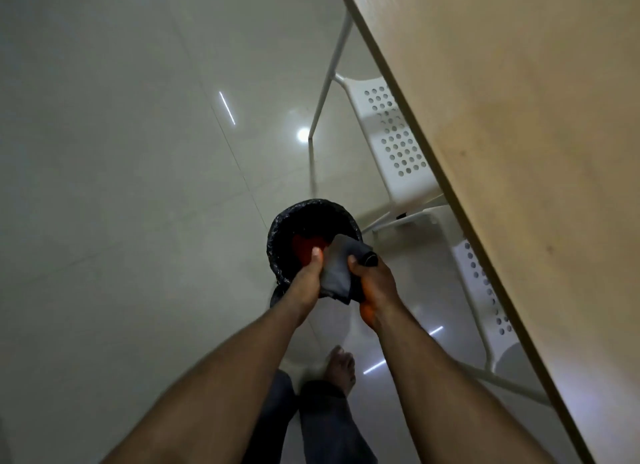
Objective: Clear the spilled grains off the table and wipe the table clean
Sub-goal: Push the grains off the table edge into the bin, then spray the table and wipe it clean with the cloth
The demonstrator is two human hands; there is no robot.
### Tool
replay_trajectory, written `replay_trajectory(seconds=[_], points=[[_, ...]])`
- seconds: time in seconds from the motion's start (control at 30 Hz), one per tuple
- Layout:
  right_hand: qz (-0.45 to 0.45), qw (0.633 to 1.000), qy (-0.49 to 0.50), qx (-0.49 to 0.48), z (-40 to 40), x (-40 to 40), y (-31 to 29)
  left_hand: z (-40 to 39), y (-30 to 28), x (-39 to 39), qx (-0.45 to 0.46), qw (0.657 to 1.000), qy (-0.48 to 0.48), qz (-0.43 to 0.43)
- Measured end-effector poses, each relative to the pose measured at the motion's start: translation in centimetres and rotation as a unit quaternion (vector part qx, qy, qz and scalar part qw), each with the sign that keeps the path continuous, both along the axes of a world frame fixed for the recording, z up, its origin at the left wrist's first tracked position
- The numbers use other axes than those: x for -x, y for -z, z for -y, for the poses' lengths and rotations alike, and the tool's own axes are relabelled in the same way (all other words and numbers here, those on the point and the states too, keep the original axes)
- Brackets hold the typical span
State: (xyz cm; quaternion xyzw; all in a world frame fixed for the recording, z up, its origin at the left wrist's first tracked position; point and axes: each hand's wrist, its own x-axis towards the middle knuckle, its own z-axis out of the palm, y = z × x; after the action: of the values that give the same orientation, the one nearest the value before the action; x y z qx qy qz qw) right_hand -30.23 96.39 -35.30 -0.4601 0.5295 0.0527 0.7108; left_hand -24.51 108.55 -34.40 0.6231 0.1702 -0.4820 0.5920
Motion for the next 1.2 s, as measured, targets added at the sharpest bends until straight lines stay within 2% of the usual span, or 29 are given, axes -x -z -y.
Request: replay_trajectory(seconds=[0.1,0.2,0.27,0.37,0.53,0.67,0.8,1.0,1.2], points=[[0.037,0.999,-0.014,-0.029,0.2,-0.3,-4.4,-1.5,-2.0,-0.1,-0.103,0.991,0.074,-0.029],[0.048,0.998,0.004,-0.047,0.2,-0.2,-8.9,-2.8,-5.2,-0.5,-0.145,0.988,0.054,-0.008],[0.054,0.997,0.000,-0.051,-0.2,0.2,-12.9,-3.6,-9.7,-1.1,-0.150,0.988,0.038,0.030],[0.078,0.995,-0.015,-0.052,-0.7,0.7,-19.1,-4.2,-17.1,-2.2,-0.109,0.991,0.020,0.075],[0.113,0.990,-0.033,-0.073,-1.8,0.0,-29.8,-5.2,-28.8,-4.5,-0.092,0.976,0.085,0.176],[0.134,0.987,-0.054,-0.071,-2.0,-1.7,-35.3,-5.6,-34.8,-6.8,-0.078,0.968,0.088,0.223],[0.130,0.989,-0.042,-0.052,-2.4,-5.2,-38.9,-6.3,-38.4,-10.3,-0.040,0.969,0.082,0.231],[0.134,0.991,0.003,-0.020,-4.1,-12.7,-41.9,-6.9,-39.5,-18.9,0.002,0.963,0.117,0.241],[0.160,0.985,0.062,-0.004,-7.0,-22.0,-45.2,-8.7,-42.9,-29.1,-0.017,0.909,0.209,0.360]])
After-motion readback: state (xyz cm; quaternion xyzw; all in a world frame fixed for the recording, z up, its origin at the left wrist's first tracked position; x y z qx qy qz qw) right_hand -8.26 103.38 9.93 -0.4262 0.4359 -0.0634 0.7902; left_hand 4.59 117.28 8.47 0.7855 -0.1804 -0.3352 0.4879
